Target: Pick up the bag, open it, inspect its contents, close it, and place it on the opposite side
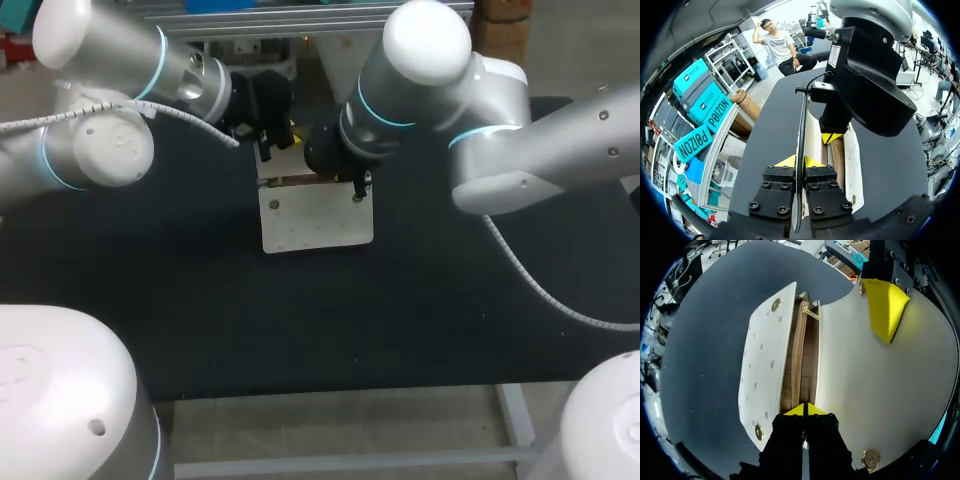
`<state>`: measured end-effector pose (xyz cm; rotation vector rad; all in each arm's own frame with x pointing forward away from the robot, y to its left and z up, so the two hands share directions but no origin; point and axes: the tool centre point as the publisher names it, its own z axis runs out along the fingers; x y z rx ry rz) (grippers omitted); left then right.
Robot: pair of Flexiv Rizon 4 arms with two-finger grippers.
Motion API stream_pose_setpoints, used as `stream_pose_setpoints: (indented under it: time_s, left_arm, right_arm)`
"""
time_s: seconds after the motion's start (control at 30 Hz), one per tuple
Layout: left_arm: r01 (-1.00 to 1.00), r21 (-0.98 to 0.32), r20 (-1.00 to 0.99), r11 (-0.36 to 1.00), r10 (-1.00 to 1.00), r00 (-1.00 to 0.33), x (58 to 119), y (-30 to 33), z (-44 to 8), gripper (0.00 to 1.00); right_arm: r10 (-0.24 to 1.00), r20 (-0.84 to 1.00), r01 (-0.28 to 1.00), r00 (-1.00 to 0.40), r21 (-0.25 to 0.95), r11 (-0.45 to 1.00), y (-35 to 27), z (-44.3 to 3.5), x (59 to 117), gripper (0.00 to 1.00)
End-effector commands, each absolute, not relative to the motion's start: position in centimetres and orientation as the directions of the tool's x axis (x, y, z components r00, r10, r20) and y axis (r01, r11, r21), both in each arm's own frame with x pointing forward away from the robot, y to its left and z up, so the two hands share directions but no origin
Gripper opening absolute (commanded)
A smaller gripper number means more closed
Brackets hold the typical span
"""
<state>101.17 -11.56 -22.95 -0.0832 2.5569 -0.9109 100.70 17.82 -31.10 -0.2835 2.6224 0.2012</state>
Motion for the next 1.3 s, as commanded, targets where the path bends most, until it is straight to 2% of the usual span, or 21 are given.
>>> stream_pose_setpoints:
  time_s: [0.03, 0.8, 1.3]
  left_arm:
    - [0.073, -0.625, -0.369, 0.777, -0.211, -0.905, 101.2, -11.6, -23.1, 0.00]
    - [0.003, -0.661, -0.323, 0.750, -0.281, -0.904, 101.7, -11.0, -23.1, 0.00]
    - [0.053, -0.665, -0.341, 0.745, -0.240, -0.909, 100.6, -11.0, -22.9, 0.00]
  right_arm:
    - [-0.169, -0.485, -0.235, -0.858, 0.080, 0.969, 18.0, -31.4, 100.0, 0.00]
    - [-0.176, -0.431, -0.232, -0.885, 0.081, 0.969, 17.6, -33.5, 97.8, 0.00]
    - [-0.220, -0.259, -0.251, -0.941, 0.094, 0.963, 17.8, -34.4, 99.7, 0.00]
